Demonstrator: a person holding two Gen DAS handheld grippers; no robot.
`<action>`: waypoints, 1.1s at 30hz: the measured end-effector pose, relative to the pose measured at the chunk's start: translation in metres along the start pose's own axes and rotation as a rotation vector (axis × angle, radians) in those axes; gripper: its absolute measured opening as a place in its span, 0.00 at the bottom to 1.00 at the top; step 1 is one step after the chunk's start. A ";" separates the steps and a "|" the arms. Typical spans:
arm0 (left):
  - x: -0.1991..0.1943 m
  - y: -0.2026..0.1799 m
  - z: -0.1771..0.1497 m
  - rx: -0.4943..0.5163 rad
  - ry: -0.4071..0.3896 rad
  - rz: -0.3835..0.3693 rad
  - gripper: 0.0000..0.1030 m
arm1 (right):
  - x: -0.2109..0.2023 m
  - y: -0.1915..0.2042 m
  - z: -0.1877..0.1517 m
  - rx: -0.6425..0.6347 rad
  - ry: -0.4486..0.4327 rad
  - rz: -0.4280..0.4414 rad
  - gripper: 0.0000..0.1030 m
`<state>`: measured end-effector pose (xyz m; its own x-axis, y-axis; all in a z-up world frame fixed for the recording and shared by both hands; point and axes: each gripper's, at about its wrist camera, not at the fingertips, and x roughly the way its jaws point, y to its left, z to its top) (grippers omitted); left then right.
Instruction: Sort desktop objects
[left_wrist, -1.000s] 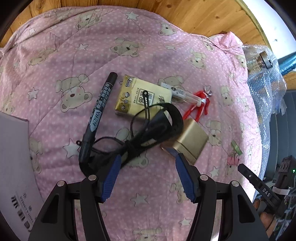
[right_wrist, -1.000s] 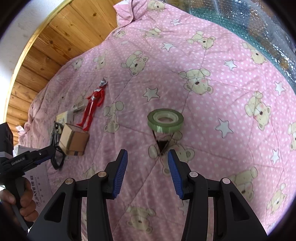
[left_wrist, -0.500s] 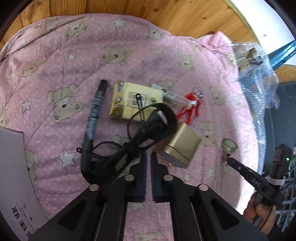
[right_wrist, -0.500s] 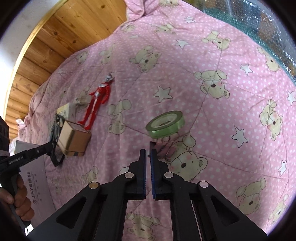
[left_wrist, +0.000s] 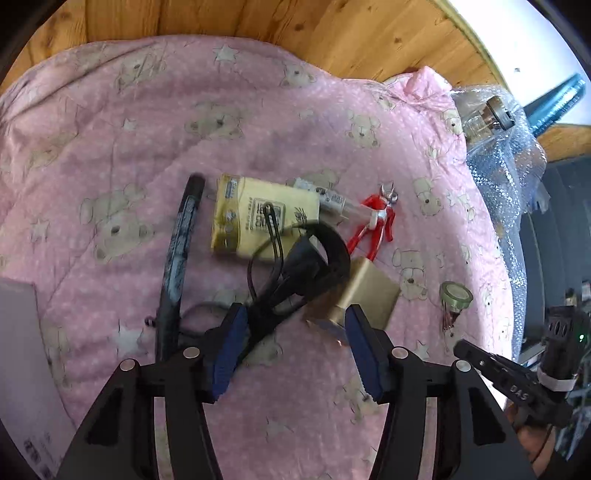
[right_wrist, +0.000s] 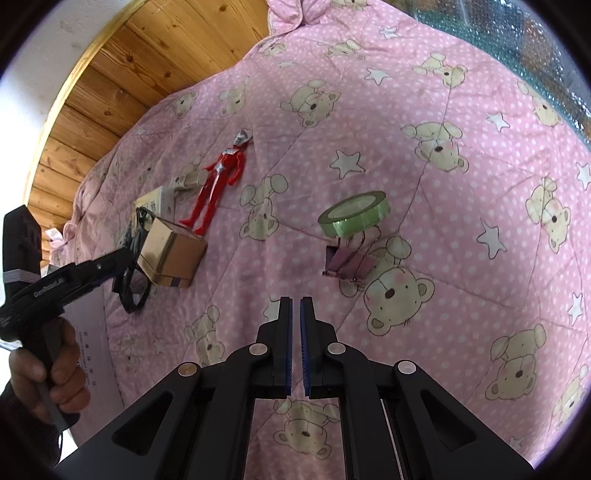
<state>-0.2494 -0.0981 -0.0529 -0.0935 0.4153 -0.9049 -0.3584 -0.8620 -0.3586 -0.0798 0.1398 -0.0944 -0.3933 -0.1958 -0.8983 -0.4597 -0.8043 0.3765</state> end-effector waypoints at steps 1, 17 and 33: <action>0.002 0.003 0.001 0.003 0.001 -0.007 0.33 | 0.001 0.000 0.000 0.003 0.002 0.003 0.05; 0.018 -0.024 0.000 0.204 -0.004 0.118 0.45 | 0.001 0.008 -0.006 -0.014 0.008 0.025 0.05; 0.029 -0.011 -0.020 0.099 0.144 0.122 0.13 | 0.000 0.016 -0.011 -0.037 0.016 0.044 0.05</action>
<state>-0.2290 -0.0822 -0.0795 -0.0104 0.2577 -0.9662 -0.4431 -0.8673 -0.2266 -0.0783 0.1207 -0.0906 -0.3992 -0.2403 -0.8848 -0.4123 -0.8149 0.4073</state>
